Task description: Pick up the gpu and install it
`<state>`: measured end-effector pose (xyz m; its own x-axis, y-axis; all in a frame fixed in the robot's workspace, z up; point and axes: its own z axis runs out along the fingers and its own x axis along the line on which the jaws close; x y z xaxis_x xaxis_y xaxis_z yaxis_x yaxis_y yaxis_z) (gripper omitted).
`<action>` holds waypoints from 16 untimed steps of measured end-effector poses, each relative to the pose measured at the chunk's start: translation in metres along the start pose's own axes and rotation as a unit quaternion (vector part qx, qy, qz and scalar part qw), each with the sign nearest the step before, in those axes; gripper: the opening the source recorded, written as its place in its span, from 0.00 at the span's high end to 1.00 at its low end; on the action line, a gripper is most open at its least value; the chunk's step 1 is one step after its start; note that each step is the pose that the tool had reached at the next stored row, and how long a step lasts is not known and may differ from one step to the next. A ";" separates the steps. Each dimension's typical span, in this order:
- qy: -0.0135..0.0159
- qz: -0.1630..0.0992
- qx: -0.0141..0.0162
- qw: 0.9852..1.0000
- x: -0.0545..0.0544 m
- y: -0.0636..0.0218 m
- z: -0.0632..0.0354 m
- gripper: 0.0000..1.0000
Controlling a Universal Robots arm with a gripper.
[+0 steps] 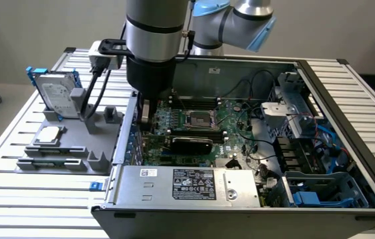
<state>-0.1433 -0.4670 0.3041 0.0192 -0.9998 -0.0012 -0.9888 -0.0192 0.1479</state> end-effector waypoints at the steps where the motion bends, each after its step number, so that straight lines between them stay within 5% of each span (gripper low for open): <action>1: 0.000 0.000 0.000 1.000 -0.001 0.0000 0.0000 0.89; 8: 0.000 0.001 -0.002 1.000 -0.006 -0.0001 0.0000 0.89; 13: -0.001 0.001 -0.016 1.000 -0.005 -0.0003 -0.0033 0.89; 16: 0.000 0.001 -0.018 1.000 -0.005 -0.0012 -0.0035 0.89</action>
<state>-0.1418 -0.4616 0.3074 0.0163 -0.9999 -0.0017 -0.9829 -0.0163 0.1833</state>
